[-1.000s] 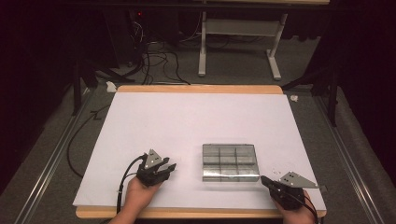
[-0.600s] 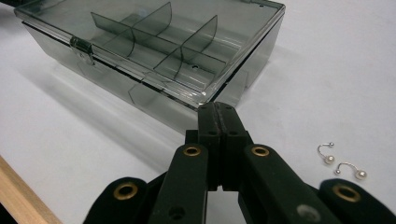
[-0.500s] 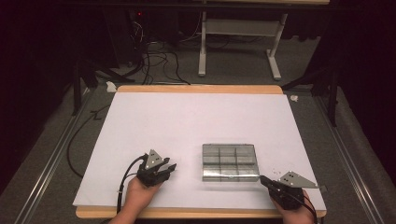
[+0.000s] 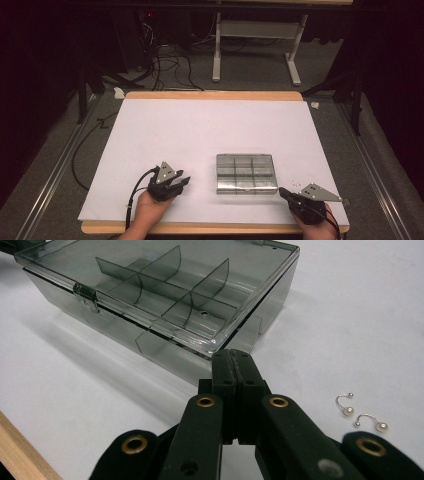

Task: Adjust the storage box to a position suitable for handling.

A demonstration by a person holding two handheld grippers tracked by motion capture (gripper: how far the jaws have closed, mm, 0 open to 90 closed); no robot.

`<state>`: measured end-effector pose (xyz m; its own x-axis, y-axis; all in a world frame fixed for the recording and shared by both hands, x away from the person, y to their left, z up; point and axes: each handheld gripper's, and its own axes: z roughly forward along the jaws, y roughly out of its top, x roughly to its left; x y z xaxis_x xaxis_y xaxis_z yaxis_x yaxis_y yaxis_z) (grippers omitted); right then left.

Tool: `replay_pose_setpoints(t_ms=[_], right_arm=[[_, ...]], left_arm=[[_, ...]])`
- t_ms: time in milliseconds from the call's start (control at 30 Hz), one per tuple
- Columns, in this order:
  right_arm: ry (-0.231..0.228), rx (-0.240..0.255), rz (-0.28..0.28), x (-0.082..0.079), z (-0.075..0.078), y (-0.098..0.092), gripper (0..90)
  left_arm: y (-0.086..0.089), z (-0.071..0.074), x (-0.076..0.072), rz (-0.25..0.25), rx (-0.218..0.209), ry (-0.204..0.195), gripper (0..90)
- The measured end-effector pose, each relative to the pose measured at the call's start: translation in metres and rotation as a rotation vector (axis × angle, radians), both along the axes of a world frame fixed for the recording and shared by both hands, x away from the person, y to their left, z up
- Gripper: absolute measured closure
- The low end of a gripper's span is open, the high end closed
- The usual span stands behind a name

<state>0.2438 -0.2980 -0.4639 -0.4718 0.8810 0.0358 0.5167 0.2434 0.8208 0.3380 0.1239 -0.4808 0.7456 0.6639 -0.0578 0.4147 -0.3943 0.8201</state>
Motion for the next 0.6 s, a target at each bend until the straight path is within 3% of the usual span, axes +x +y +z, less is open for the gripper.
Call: replay_pose_setpoints(t_ms=[133,367,600], right_arm=[[0.0,-0.007,0.0,0.0,-0.001,0.001,90.0],[0.003,-0.011,-0.001,0.0,-0.001,0.001,90.0],[0.005,-0.011,0.001,0.0,-0.002,0.0,90.0]], left_arm=[[-0.015,0.007,-0.013,-0.068,-0.013,-0.027,70.5],[-0.04,0.007,-0.032,-0.158,-0.066,0.001,71.2],[-0.056,0.007,-0.037,-0.185,-0.103,0.011,69.5]])
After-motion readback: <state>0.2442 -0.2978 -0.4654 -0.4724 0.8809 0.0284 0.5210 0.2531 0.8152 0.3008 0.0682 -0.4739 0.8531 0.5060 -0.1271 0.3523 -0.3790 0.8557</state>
